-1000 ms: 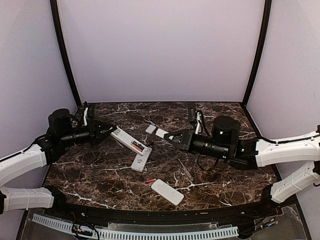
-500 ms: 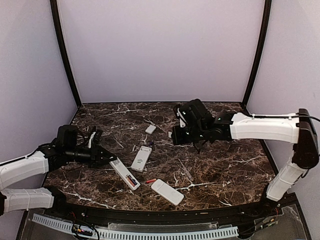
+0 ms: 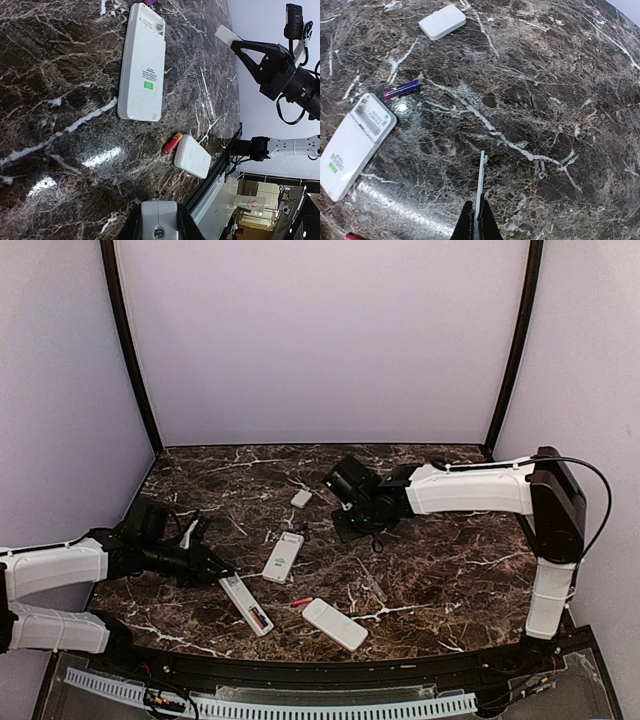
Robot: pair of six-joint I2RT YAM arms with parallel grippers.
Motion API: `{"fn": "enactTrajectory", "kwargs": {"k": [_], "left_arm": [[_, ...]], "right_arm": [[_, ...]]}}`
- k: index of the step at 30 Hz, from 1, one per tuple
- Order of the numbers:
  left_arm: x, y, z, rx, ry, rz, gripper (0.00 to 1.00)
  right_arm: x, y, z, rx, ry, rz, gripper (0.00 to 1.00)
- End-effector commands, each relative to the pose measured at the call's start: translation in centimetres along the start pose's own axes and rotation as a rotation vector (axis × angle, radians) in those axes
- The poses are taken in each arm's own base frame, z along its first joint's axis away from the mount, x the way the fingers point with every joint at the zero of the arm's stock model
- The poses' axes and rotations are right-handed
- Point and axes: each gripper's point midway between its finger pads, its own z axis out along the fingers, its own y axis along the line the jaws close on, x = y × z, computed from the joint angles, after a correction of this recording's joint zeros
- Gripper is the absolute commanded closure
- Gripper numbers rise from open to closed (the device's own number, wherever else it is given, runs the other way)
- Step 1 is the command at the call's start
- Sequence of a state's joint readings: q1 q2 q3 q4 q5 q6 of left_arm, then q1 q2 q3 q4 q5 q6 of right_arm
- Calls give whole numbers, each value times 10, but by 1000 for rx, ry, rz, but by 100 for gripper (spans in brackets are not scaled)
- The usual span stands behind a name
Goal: Unload the batteries from the remote control
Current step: Place the battery cover at the center of the board, then place the remote control without the battery cover at the center of the board.
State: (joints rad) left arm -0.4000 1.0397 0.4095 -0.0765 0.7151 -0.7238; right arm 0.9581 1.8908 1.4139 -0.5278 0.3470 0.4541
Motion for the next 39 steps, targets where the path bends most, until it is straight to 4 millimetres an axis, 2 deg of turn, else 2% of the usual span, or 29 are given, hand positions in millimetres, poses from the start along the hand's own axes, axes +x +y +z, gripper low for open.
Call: {"fn": "enactTrajectory", "kwargs": {"k": [1,5,10,14,18,25,28,32,36,39], "left_arm": [[-9,1,1,-30,-13,20,100],[-11,4,8,-23,11,9,100],[-16,6,16,-25,30,19,100],[-22,9,22,-46,46,34,95],[-26,19,26,-96,48,45,88],[-23,44,30,-188,47,25,77],[-21,53,30,-218,44,16,72],[-22,63,30,-262,31,18,61],[-26,62,27,-265,-3,29,46],[-32,62,21,-294,-39,43,35]], "right_arm": [[5,-20,12,147,24,-38,100],[11,-21,21,168,34,-44,100],[20,-12,37,182,67,-66,95],[23,0,44,150,80,-68,82],[21,12,40,91,69,-56,69],[15,34,25,-44,49,-37,49],[8,42,11,-119,23,-16,41],[2,48,-15,-211,-5,25,36],[15,36,-37,-217,20,83,35],[39,18,-49,-187,65,135,34]]}}
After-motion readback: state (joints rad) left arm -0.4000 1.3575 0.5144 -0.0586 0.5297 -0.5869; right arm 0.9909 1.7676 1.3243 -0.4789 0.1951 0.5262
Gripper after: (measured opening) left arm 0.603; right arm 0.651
